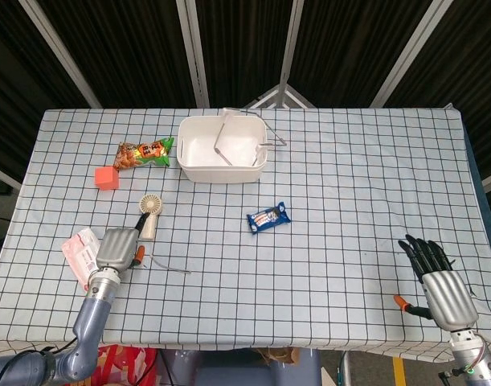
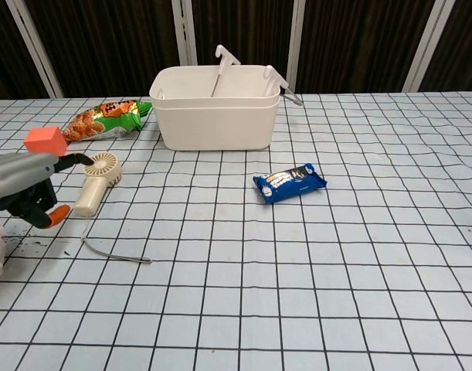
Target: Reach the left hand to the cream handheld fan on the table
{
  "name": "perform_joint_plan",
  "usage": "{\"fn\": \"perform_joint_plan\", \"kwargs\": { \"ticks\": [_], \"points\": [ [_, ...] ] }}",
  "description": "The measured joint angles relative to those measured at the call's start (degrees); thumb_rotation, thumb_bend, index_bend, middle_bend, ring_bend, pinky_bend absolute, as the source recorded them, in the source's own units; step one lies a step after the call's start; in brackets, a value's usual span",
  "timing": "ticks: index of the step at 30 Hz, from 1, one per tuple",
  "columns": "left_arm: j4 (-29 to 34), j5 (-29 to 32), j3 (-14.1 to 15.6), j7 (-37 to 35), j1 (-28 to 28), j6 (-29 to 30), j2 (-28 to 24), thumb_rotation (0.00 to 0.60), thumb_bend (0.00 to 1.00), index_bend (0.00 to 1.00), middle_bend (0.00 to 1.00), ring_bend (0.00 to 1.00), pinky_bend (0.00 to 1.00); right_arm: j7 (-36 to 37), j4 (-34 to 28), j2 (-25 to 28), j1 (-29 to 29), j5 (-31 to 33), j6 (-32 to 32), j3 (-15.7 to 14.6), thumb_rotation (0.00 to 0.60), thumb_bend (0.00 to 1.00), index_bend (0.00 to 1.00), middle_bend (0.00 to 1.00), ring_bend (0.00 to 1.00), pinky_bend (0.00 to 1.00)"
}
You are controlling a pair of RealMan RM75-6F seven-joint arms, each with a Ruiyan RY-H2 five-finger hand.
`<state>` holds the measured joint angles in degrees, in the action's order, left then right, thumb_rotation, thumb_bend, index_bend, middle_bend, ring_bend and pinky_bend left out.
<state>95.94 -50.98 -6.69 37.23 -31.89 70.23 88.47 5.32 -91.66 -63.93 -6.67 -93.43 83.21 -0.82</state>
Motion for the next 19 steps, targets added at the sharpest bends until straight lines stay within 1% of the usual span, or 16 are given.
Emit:
{"fn": "perform_joint_plan", "kwargs": {
  "ticks": [1, 4, 6, 7, 8, 11, 12, 14, 17, 19],
  "points": [
    [0.6, -1.2, 0.1, -0.6, 0.3, 0.6, -0.6, 0.600, 0.58, 0.00, 0.81, 0.75, 0.82, 0.0, 0.0, 0.0, 0.0, 0.0, 0.0, 0.0, 0.600, 0.21, 0.00, 0.00, 0.00, 0.04],
    [2.5, -5.7, 0.7, -2.9, 1.6, 2.9, -2.5, 0.600, 0.49, 0.00, 0.63, 0.62, 0.72, 0.0, 0.0, 0.0, 0.0, 0.0, 0.0, 0.0, 0.600, 0.21, 0.00, 0.00, 0.00, 0.04],
    [3.7, -9.1, 1.4, -4.8, 2.8, 4.9, -4.1, 0.600, 0.43, 0.00, 0.46, 0.50, 0.59, -0.1, -0.1, 0.1, 0.0, 0.0, 0.0, 0.0, 0.600, 0.21, 0.00, 0.00, 0.00, 0.04],
    [4.2, -10.6, 1.8, -5.6, 3.4, 5.8, -4.8, 0.600, 0.40, 0.00, 0.39, 0.45, 0.54, -0.1, -0.1, 0.1, 0.0, 0.0, 0.0, 0.0, 0.600, 0.21, 0.00, 0.00, 0.00, 0.04],
    [4.9, -12.4, 2.4, -6.7, 4.4, 7.0, -6.0, 0.600, 0.36, 0.00, 0.28, 0.36, 0.46, -0.2, -0.1, 0.1, 0.0, 0.0, 0.0, 0.0, 0.600, 0.21, 0.00, 0.00, 0.00, 0.04],
    [6.5, -16.6, 4.4, -9.4, 7.0, 10.2, -8.9, 0.600, 0.26, 0.00, 0.07, 0.16, 0.30, -0.3, -0.1, 0.1, 0.0, 0.1, -0.1, -0.1, 0.600, 0.21, 0.00, 0.00, 0.00, 0.04],
    [6.8, -17.8, 5.2, -10.1, 7.8, 11.1, -9.8, 0.600, 0.23, 0.00, 0.02, 0.10, 0.23, -0.3, -0.1, 0.1, 0.0, 0.0, -0.1, -0.1, 0.600, 0.21, 0.00, 0.00, 0.00, 0.04],
    [7.4, -20.4, 6.8, -11.7, 9.7, 13.1, -11.9, 0.600, 0.17, 0.00, 0.00, 0.03, 0.13, -0.5, -0.1, 0.1, 0.0, -0.2, -0.1, -0.1, 0.600, 0.21, 0.00, 0.00, 0.00, 0.04],
    [7.5, -24.3, 9.0, -14.0, 12.2, 16.0, -14.1, 0.600, 0.13, 0.00, 0.00, 0.00, 0.04, -0.6, -0.1, 0.1, -0.1, -0.2, -0.3, -0.2, 0.600, 0.21, 0.00, 0.00, 0.00, 0.04],
    [7.2, -26.6, 10.3, -15.6, 13.8, 17.8, -15.2, 0.600, 0.12, 0.00, 0.00, 0.00, 0.01, -0.7, -0.1, 0.1, -0.1, -0.1, -0.4, -0.2, 0.600, 0.21, 0.00, 0.00, 0.00, 0.04]
  ]
}}
